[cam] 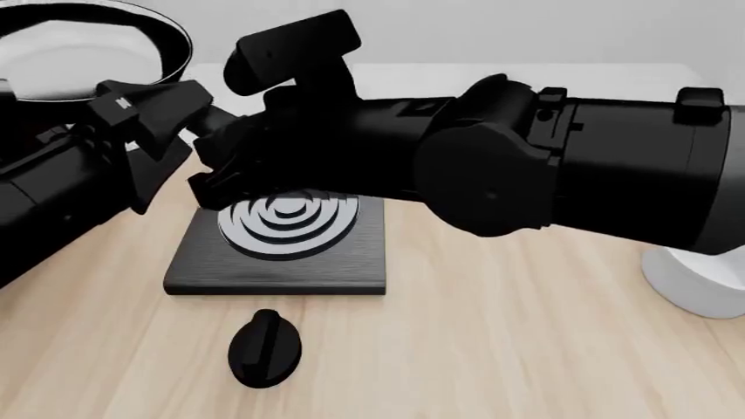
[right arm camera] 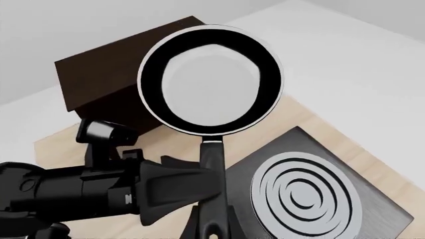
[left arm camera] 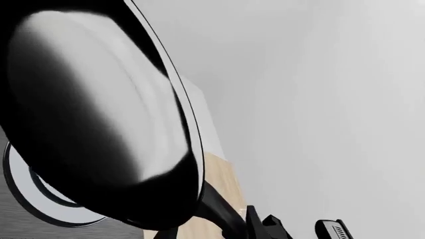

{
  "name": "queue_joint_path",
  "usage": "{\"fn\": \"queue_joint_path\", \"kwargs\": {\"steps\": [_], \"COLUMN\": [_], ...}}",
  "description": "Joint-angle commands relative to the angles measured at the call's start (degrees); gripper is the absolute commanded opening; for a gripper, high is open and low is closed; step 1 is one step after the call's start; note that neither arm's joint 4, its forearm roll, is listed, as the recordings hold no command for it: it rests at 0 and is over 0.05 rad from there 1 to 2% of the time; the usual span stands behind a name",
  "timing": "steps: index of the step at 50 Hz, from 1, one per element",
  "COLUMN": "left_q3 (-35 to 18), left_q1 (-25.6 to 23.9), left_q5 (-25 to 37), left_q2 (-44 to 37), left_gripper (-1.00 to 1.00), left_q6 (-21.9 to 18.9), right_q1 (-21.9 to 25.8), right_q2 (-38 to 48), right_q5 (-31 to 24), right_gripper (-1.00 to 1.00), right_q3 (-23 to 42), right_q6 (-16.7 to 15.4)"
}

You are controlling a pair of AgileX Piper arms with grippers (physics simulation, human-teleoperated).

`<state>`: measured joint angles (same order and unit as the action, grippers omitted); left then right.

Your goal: Put the frying pan on the cabinet shelf.

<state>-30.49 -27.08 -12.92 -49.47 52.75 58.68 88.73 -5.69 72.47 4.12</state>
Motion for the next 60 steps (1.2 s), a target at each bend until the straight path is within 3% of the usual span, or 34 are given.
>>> {"fn": "queue_joint_path", "kwargs": {"steps": [1, 30, 31, 51, 52, 60], "left_q3": [1.3, -0.7, -0.9, -1.3, -1.3, -1.4], "left_q1": [-0.3, 0.0, -0.1, 1.3, 1.5, 1.9], "left_q5": [-2.0, -2.4, -2.0, -1.9, -2.0, -1.5], "left_q2": [-2.2, -3.5, -3.4, -2.6, -2.6, -1.7], "left_gripper": [1.00, 1.00, -1.00, -1.00, -1.00, -1.00], "left_q6": [0.7, 0.2, -0.2, -0.7, -0.7, -0.4], "right_q1": [1.1, 1.9, 1.9, 1.7, 1.5, -0.4], "right_q2": [-1.3, -1.9, -1.9, -3.6, -3.8, -9.4], "right_q5": [1.1, 2.3, 2.4, 2.7, 2.7, 1.3], "right_gripper": [-1.00, -1.00, -1.00, -1.00, 1.00, 1.00], "right_q3": [1.5, 0.0, 0.0, -0.7, -0.7, -3.0], "right_q6": [0.8, 1.4, 1.4, 1.4, 1.2, 0.2]}}
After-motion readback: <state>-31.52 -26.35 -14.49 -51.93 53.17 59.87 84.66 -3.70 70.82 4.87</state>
